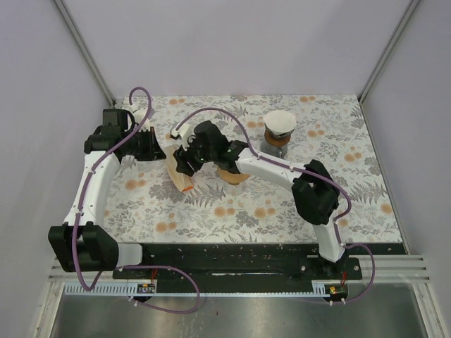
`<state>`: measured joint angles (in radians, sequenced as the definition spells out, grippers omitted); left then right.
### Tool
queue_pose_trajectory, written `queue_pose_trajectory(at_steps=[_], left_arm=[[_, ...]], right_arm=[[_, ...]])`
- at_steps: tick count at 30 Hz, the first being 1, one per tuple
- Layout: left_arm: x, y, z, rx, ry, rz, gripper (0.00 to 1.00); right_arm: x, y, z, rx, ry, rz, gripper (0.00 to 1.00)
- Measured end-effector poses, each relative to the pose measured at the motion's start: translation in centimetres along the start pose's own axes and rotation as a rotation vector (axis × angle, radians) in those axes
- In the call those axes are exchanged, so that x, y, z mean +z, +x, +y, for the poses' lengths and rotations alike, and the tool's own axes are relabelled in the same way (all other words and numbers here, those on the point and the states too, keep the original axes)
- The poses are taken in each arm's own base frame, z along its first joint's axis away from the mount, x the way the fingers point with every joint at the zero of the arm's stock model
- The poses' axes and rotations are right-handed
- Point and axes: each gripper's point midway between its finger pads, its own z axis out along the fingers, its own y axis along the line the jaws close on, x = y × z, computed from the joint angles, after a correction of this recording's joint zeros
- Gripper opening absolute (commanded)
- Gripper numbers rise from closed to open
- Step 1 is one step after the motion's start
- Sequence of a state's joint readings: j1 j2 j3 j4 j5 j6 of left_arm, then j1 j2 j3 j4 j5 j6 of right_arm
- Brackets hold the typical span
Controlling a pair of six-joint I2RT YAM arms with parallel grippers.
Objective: Place the coffee filter in the dripper
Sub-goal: Pick up the coffee filter from the coffee filter holder.
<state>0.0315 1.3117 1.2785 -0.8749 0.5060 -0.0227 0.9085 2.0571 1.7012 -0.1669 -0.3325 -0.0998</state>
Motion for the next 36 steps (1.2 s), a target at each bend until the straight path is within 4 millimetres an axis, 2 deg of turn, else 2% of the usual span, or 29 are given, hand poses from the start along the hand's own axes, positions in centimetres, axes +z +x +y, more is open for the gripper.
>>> queue_pose_trajectory(at_steps=[4, 5, 6, 10, 14, 17, 21, 23, 25, 26, 27, 31, 33, 36], left_arm=[[0.0, 0.1, -0.1, -0.003, 0.006, 0.002, 0.00], [0.0, 0.1, -0.1, -0.004, 0.007, 0.003, 0.00], [0.0, 0.1, -0.2, -0.004, 0.009, 0.004, 0.00], [-0.1, 0.0, -0.3, -0.008, 0.014, 0.004, 0.00], [-0.2, -0.1, -0.6, -0.013, 0.025, -0.001, 0.00], [-0.3, -0.1, -0.9, -0.023, 0.042, 0.001, 0.00], [-0.4, -0.2, -1.2, -0.035, 0.061, -0.001, 0.00], [-0.5, -0.5, -1.1, -0.036, 0.063, -0.013, 0.00], [-0.7, -0.4, -1.2, -0.043, 0.071, -0.014, 0.00], [-0.8, -0.4, -1.3, -0.045, 0.076, -0.014, 0.04], [-0.9, -0.5, -1.4, -0.044, 0.080, -0.016, 0.13], [-1.5, -0.9, -1.7, -0.030, 0.099, -0.027, 0.60], [-2.3, -1.8, -1.8, -0.008, 0.093, -0.053, 0.72], [-3.8, -3.2, -2.2, 0.026, 0.082, -0.098, 0.81]], right_arm=[[-0.1, -2.1, 0.1, -0.044, 0.018, -0.070, 0.64], [-0.1, -2.3, 0.1, -0.048, 0.023, -0.078, 0.68], [0.0, -2.4, 0.3, -0.052, 0.025, -0.081, 0.69], [0.4, -2.9, 1.4, -0.074, 0.026, -0.094, 0.68], [0.7, -3.4, 2.3, -0.083, 0.032, -0.105, 0.63], [1.1, -4.0, 2.1, -0.079, 0.051, -0.119, 0.48], [2.0, -4.2, 1.5, -0.065, 0.070, -0.126, 0.16], [2.3, -4.0, 1.5, -0.058, 0.072, -0.124, 0.04], [2.4, -3.8, 1.4, -0.048, 0.078, -0.121, 0.00], [2.4, -3.9, 1.4, -0.047, 0.079, -0.123, 0.00], [2.4, -3.9, 1.4, -0.045, 0.079, -0.124, 0.00], [2.4, -3.9, 1.3, -0.041, 0.079, -0.123, 0.00], [2.3, -3.4, 1.3, -0.033, 0.081, -0.105, 0.00], [1.2, -3.9, 1.3, -0.025, 0.080, -0.102, 0.00]])
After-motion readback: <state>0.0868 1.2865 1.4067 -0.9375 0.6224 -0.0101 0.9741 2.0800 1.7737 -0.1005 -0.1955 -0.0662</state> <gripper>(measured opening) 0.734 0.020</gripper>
